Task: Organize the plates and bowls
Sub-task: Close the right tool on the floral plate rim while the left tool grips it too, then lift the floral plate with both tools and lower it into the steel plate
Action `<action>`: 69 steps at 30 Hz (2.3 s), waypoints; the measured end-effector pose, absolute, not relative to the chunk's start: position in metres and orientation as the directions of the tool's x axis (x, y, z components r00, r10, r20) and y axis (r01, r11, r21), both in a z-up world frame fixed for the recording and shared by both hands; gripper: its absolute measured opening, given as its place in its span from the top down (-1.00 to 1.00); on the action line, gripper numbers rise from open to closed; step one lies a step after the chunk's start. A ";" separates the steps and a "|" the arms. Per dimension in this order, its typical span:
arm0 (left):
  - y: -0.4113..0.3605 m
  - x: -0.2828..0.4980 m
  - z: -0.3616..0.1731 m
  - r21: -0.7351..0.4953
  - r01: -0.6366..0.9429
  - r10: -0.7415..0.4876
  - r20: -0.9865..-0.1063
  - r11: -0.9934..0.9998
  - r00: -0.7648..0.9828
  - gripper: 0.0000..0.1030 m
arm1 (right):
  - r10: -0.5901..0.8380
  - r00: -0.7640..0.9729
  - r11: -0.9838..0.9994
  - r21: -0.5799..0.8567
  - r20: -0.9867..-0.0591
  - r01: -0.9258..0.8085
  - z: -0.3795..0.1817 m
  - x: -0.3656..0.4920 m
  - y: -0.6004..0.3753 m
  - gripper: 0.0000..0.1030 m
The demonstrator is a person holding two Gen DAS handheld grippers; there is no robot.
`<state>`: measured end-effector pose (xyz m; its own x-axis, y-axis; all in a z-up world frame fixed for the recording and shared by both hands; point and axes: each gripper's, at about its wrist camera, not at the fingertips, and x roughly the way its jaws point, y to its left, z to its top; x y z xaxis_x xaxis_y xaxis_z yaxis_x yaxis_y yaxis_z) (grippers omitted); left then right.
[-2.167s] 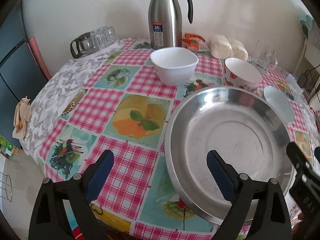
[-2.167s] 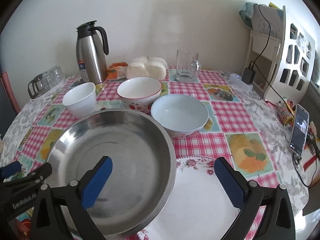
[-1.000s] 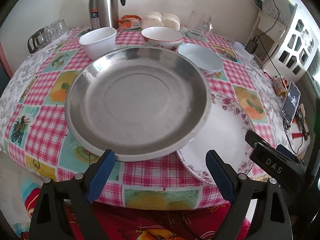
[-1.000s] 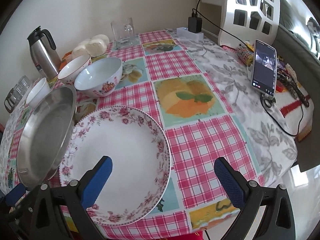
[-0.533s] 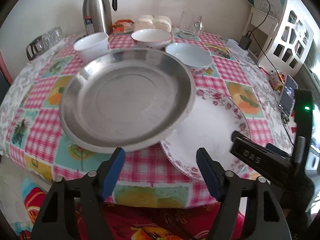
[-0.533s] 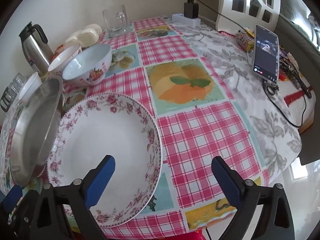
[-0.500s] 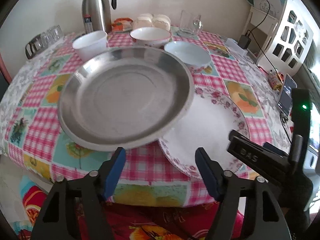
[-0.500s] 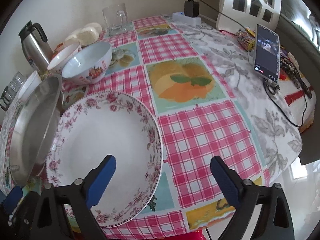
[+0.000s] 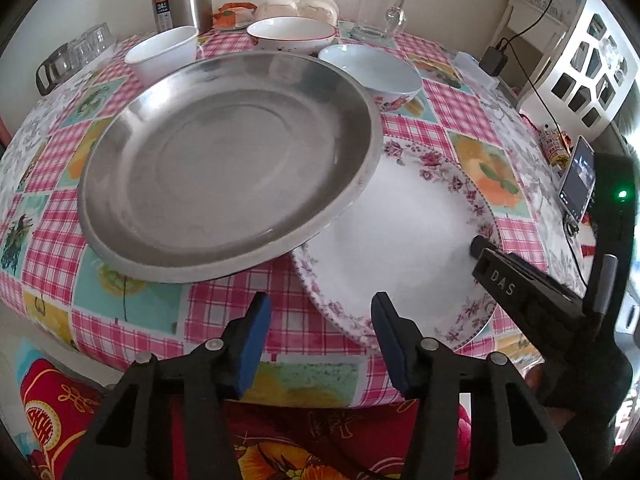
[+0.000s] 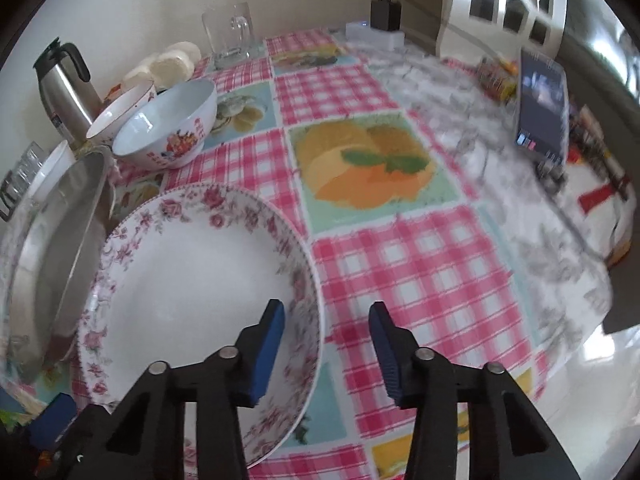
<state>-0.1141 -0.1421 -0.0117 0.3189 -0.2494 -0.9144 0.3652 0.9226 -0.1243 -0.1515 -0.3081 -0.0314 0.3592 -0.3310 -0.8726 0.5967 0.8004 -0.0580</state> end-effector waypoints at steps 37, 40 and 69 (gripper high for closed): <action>-0.224 -0.073 -0.044 -0.142 0.441 -0.296 -0.906 0.886 0.302 0.39 | -0.336 0.407 0.682 0.078 -0.849 0.727 -0.036 -0.182 -0.366 0.16; -0.226 -0.074 -0.044 -0.129 0.453 -0.290 -0.907 0.882 0.306 0.40 | -0.328 0.423 0.692 0.090 -0.845 0.716 -0.035 -0.182 -0.364 0.35; -0.221 -0.077 -0.006 -0.244 0.504 -0.429 -0.855 0.828 0.292 0.48 | -0.442 0.515 0.677 0.103 -0.734 0.729 0.008 -0.208 -0.356 0.66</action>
<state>-0.0767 -0.2215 -0.0058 0.2921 -0.4291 -0.8547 0.5045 0.8284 -0.2435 -0.2078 -0.3558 0.0082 0.5150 -0.4422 -0.7343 0.7287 0.6769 0.1035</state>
